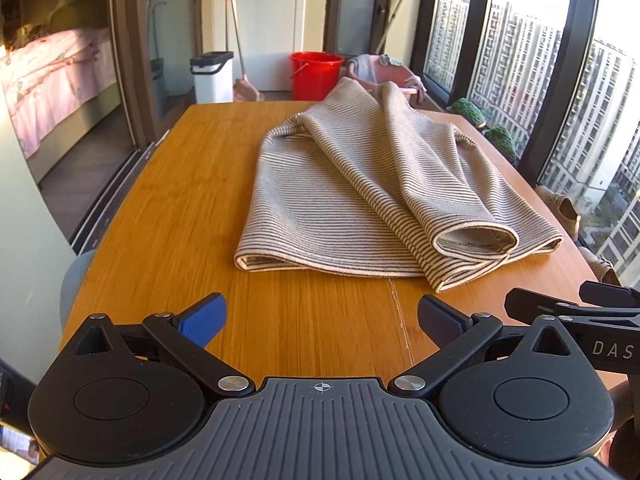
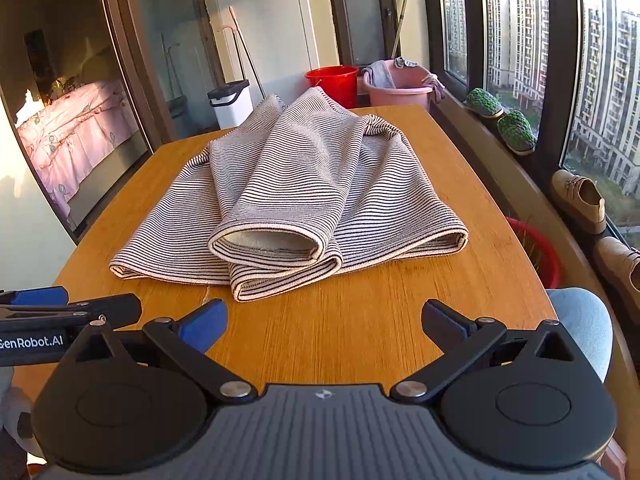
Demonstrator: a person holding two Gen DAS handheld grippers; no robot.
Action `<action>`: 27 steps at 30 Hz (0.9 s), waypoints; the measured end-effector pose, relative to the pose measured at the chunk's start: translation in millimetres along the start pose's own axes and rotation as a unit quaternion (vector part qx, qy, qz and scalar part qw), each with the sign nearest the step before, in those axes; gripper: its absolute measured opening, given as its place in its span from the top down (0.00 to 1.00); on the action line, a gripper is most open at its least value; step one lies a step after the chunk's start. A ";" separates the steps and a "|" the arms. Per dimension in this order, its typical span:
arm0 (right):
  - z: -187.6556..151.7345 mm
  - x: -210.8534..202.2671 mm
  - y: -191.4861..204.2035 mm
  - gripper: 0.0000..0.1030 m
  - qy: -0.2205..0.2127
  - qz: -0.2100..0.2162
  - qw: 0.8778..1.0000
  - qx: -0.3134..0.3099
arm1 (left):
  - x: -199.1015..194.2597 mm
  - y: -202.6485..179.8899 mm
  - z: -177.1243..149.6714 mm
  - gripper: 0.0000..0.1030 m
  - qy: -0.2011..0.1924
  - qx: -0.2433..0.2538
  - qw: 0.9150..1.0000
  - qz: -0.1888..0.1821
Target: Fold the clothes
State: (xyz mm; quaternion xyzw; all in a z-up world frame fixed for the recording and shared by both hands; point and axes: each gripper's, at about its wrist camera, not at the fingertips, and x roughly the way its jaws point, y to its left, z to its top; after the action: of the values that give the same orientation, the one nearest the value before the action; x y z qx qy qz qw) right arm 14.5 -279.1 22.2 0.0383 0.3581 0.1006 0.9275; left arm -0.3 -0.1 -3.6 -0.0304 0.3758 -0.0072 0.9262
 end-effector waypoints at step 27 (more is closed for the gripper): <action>1.3 10.4 -4.0 0.00 0.021 0.000 1.000 0.005 | 2.2 -1.9 -3.0 0.00 0.016 0.003 1.000 -0.002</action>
State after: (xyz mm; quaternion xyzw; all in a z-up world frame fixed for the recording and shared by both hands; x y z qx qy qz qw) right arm 23.6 -280.7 15.8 0.0405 0.3784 0.0997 0.9194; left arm -0.8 -2.2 -7.2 -0.0286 0.3901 -0.0108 0.9203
